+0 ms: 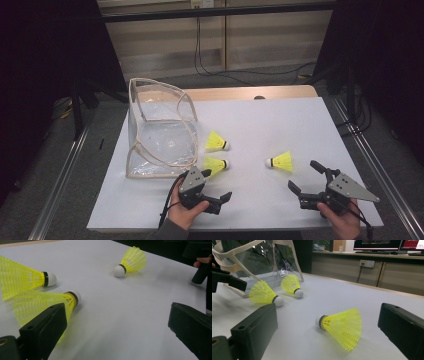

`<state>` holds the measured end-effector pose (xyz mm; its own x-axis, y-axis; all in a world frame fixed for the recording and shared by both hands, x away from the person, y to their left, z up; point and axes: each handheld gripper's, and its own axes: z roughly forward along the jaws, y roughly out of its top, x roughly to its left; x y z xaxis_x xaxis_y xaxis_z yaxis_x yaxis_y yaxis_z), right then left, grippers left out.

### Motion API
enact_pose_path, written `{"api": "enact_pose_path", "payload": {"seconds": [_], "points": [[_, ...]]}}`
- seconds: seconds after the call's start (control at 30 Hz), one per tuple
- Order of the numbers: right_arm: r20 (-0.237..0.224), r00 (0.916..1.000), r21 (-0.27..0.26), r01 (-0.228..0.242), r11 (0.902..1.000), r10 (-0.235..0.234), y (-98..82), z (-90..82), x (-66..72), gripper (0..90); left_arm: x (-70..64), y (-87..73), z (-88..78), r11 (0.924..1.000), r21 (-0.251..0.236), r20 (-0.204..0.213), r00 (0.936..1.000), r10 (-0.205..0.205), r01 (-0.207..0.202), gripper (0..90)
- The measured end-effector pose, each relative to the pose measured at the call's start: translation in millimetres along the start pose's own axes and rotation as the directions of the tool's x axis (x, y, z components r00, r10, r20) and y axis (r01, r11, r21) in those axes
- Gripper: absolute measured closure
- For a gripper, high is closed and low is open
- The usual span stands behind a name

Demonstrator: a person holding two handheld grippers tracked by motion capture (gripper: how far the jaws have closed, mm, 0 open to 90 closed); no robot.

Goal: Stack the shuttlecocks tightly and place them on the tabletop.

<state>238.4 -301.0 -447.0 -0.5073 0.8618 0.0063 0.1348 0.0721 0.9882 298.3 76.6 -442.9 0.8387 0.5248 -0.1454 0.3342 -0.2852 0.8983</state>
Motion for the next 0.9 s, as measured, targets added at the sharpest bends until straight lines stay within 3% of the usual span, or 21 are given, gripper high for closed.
{"api": "enact_pose_path", "payload": {"seconds": [0.17, 0.47, 0.9], "points": [[-0.003, 1.0000, -0.001, 0.001, 1.0000, -0.001, 0.2, -0.2, 0.0, 2.1, -0.8, 2.0, 5.5, 0.9998, 0.019, -0.012, 0.9999, 0.006, -0.005, 2.1], [-0.006, 1.0000, -0.003, 0.001, 1.0000, -0.001, 0.5, -0.3, 0.4, 2.1, -0.1, 3.8, 11.1, 0.9995, 0.026, -0.069, 0.9975, -0.015, 0.017, 2.6], [-0.006, 1.0000, -0.002, 0.005, 1.0000, -0.005, 0.7, -0.9, 0.5, 2.3, -2.7, 4.4, 7.4, 0.9995, 0.015, -0.091, 0.9955, -0.027, 0.028, 4.1]]}}
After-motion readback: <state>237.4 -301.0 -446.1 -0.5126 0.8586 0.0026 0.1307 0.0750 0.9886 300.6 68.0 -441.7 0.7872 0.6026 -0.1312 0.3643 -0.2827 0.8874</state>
